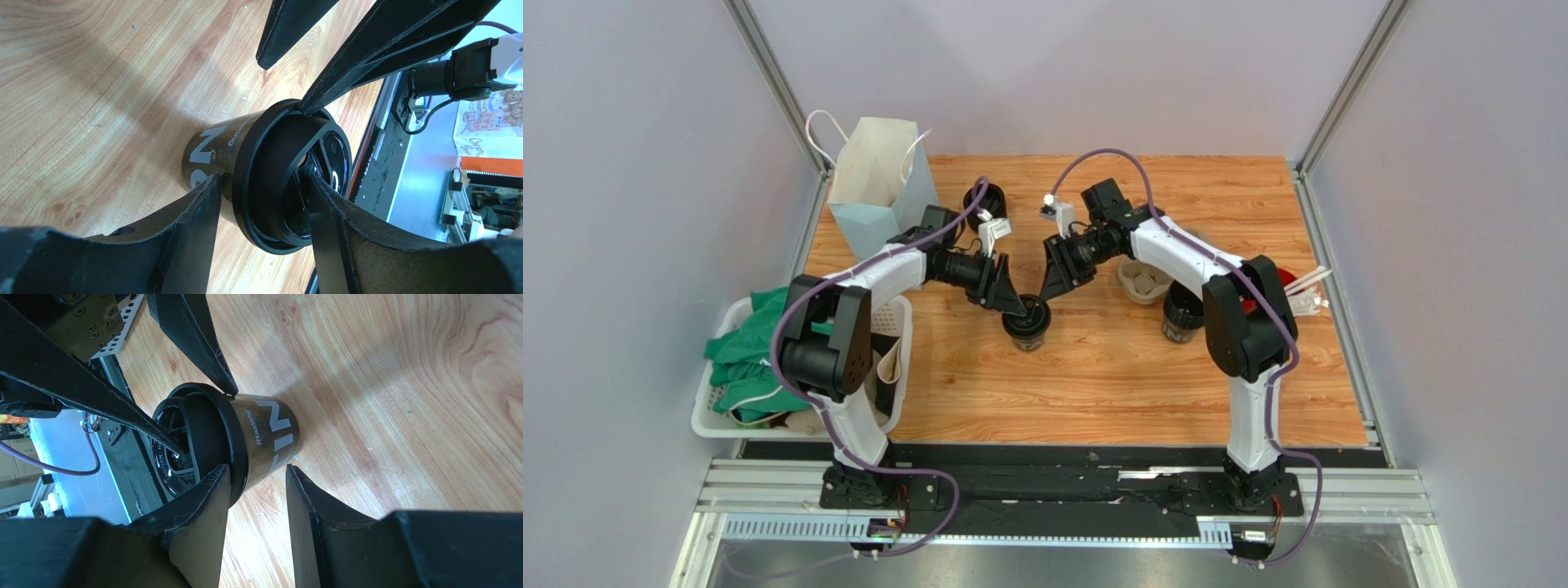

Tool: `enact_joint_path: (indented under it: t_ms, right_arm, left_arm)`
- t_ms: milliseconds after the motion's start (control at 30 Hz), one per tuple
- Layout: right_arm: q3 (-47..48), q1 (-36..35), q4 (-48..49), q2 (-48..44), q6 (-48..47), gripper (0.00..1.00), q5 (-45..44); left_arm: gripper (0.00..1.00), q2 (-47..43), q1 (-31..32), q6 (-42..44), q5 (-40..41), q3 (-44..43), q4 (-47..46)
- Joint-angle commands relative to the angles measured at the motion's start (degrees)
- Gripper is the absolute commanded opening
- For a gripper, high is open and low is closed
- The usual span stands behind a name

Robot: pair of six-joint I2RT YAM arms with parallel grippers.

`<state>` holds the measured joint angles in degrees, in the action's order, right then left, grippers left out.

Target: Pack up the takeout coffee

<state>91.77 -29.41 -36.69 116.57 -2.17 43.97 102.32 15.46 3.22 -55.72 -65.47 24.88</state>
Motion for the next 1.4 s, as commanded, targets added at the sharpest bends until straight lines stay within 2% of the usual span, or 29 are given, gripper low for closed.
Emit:
enact_joint_path:
  t_ms: [0, 400, 833, 1167, 1367]
  right_arm:
    - [-2.7, -1.4, -1.7, 0.1, -2.7, 0.41, -4.9]
    - [-4.2, -4.2, -2.2, 0.4, -4.5, 0.41, -9.9]
    - [-6.3, -7.9, -3.1, 1.8, -8.0, 0.41, -22.7]
    - [-4.1, -9.8, -7.2, 5.2, -9.6, 0.42, -21.6]
    - [-3.9, -10.1, -7.5, 3.6, -10.4, 0.42, -22.8]
  left_arm:
    - [0.57, 1.3, 0.7, 4.7, 9.8, -0.1, 1.6]
    - [0.54, 1.7, 0.8, 6.2, 11.7, -0.4, 3.8]
    - [0.52, 1.2, 1.1, 7.7, 13.4, -0.1, 4.9]
    - [0.51, -0.3, 2.1, 8.5, 15.0, 1.0, 4.9]
    - [0.5, -0.5, 2.3, 8.8, 15.3, 1.1, 4.8]
